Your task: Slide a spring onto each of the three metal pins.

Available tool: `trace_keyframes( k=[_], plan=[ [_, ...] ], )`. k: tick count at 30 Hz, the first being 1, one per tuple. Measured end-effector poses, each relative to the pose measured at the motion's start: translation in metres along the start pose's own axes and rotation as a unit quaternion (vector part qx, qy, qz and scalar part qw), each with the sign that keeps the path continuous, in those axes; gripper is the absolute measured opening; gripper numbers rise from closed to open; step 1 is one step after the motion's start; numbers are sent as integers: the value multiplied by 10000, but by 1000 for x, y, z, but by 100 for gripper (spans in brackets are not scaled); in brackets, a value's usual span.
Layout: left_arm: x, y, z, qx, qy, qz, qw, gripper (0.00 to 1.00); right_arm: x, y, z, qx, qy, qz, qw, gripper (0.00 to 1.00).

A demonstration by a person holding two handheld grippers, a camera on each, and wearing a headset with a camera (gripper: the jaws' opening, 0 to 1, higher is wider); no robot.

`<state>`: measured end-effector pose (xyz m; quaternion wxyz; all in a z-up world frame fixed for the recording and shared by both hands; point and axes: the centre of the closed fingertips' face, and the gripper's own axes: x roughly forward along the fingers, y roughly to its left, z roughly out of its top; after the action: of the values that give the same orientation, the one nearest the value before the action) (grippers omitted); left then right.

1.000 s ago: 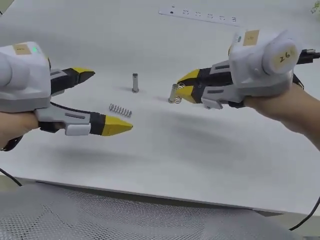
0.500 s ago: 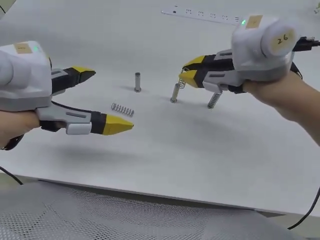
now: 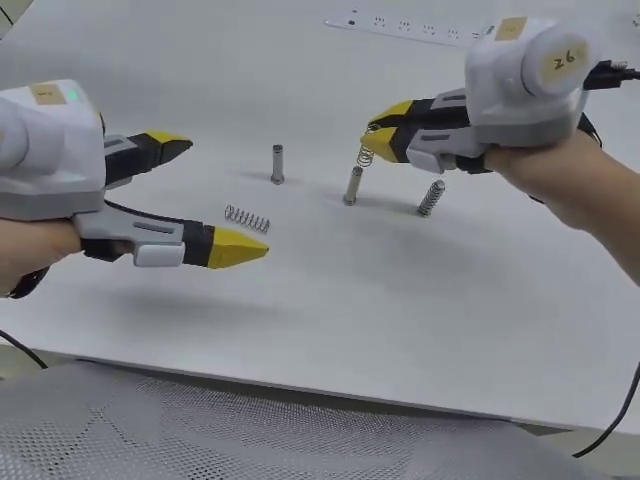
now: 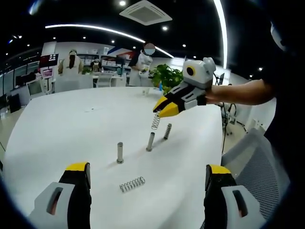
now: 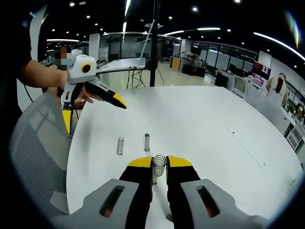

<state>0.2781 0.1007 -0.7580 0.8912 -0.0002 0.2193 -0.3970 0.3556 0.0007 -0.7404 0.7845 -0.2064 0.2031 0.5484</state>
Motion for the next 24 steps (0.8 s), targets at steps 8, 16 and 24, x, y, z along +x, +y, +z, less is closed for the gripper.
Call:
trace_keyframes(
  k=[8,16,24],
  plan=[
    [-1,0,-1,-6,8,8,10000,98,4,-2,-4,94,27,21,9999,8],
    [-1,1,1,-11,2,14,10000,98,6,-1,-5,112,53,48,9999,8],
    [-2,0,1,-4,-7,4,10000,97,8,1,-8,127,91,78,9998,8]
  ],
)
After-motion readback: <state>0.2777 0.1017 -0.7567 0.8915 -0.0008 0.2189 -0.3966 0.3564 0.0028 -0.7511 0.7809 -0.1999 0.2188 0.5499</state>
